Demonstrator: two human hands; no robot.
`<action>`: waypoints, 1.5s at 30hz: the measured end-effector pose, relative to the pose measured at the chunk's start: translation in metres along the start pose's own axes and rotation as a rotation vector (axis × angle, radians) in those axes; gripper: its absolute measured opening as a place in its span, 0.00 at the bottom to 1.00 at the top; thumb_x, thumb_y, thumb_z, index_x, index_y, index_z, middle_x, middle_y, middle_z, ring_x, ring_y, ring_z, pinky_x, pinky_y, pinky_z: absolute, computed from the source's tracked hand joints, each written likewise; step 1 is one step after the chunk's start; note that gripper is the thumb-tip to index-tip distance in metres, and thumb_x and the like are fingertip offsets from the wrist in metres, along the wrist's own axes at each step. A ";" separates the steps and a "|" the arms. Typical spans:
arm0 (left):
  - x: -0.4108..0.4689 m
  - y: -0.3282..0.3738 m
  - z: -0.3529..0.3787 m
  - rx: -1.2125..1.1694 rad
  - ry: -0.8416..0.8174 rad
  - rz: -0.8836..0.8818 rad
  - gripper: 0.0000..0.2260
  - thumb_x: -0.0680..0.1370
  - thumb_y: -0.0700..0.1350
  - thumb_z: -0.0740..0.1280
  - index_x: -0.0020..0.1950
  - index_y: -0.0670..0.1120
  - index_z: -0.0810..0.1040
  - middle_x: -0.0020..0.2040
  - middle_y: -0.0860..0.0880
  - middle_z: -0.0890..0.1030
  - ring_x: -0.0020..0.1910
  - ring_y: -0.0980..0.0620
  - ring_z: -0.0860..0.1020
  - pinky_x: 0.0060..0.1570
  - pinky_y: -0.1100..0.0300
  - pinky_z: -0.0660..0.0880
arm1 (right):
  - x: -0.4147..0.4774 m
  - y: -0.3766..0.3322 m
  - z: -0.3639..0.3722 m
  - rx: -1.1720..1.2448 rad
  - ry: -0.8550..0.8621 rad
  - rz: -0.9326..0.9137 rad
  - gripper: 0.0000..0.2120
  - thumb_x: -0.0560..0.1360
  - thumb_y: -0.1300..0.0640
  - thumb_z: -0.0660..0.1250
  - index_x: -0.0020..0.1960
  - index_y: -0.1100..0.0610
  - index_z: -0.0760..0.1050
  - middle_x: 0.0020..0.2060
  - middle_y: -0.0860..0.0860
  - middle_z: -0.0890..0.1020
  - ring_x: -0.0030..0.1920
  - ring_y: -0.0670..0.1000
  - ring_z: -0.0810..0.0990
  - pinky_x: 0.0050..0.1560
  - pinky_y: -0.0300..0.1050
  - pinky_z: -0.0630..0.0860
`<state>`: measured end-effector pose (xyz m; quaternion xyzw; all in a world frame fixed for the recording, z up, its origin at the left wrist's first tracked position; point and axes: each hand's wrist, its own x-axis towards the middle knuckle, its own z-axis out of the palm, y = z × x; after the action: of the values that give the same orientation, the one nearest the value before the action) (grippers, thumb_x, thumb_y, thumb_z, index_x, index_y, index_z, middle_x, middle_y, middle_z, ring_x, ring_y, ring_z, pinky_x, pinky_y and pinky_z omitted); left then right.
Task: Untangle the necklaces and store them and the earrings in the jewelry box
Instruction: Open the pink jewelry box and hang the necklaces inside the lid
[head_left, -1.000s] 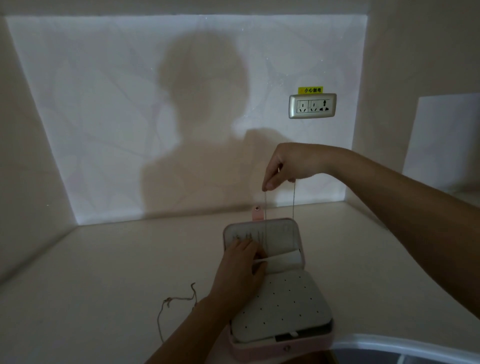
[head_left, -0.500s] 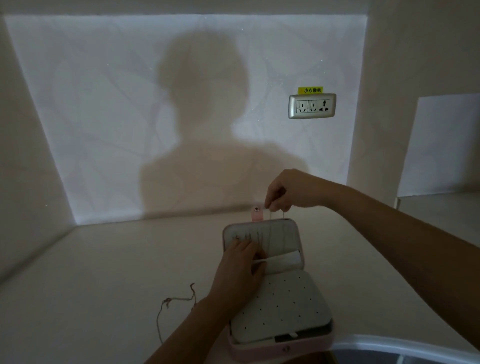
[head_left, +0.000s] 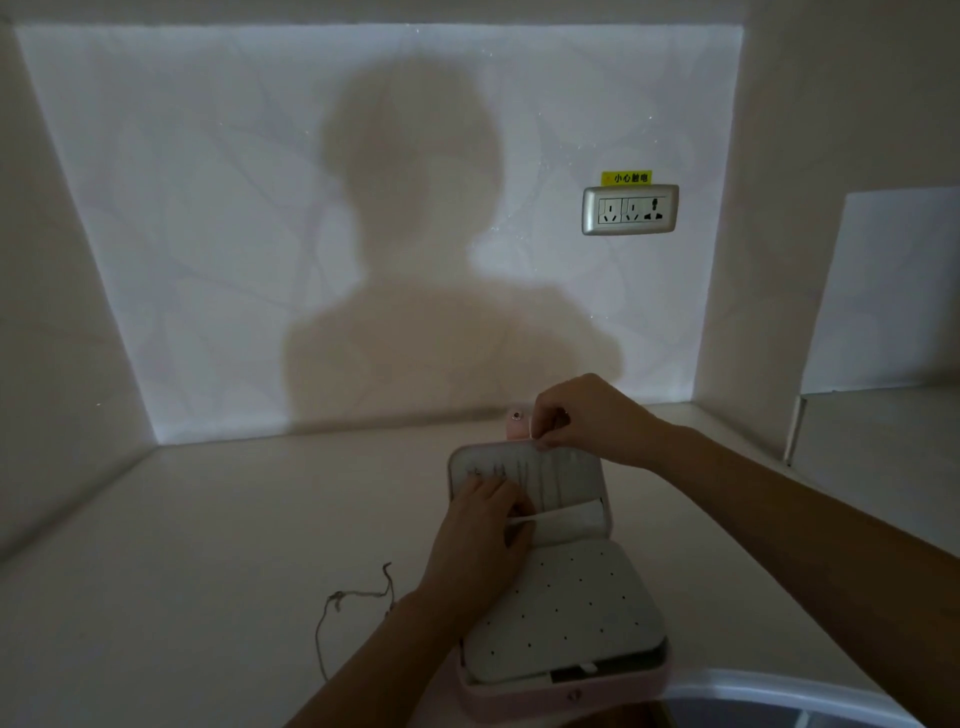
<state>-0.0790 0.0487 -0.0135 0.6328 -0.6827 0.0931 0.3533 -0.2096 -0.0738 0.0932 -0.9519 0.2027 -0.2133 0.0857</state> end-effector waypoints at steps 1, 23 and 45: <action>0.000 0.000 0.000 -0.006 0.002 0.000 0.02 0.75 0.46 0.65 0.45 0.49 0.73 0.42 0.56 0.68 0.44 0.57 0.64 0.41 0.72 0.61 | 0.000 0.001 0.002 -0.036 0.007 -0.018 0.03 0.69 0.59 0.74 0.40 0.54 0.81 0.35 0.41 0.77 0.36 0.39 0.75 0.39 0.28 0.68; -0.001 -0.002 0.002 -0.012 0.012 0.003 0.02 0.76 0.45 0.65 0.46 0.47 0.75 0.42 0.57 0.68 0.45 0.57 0.64 0.42 0.71 0.60 | -0.018 0.022 0.033 -0.292 0.225 -0.187 0.08 0.71 0.55 0.65 0.42 0.56 0.83 0.37 0.51 0.83 0.36 0.52 0.81 0.34 0.46 0.77; 0.003 -0.001 -0.005 0.033 -0.043 -0.082 0.08 0.78 0.47 0.62 0.52 0.49 0.80 0.50 0.52 0.79 0.49 0.55 0.71 0.46 0.66 0.62 | -0.043 0.004 0.088 -0.176 0.173 0.112 0.11 0.79 0.55 0.60 0.57 0.58 0.75 0.56 0.52 0.74 0.55 0.52 0.72 0.56 0.43 0.71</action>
<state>-0.0762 0.0490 -0.0085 0.6679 -0.6619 0.0762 0.3316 -0.2077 -0.0520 -0.0026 -0.9210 0.2798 -0.2709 -0.0040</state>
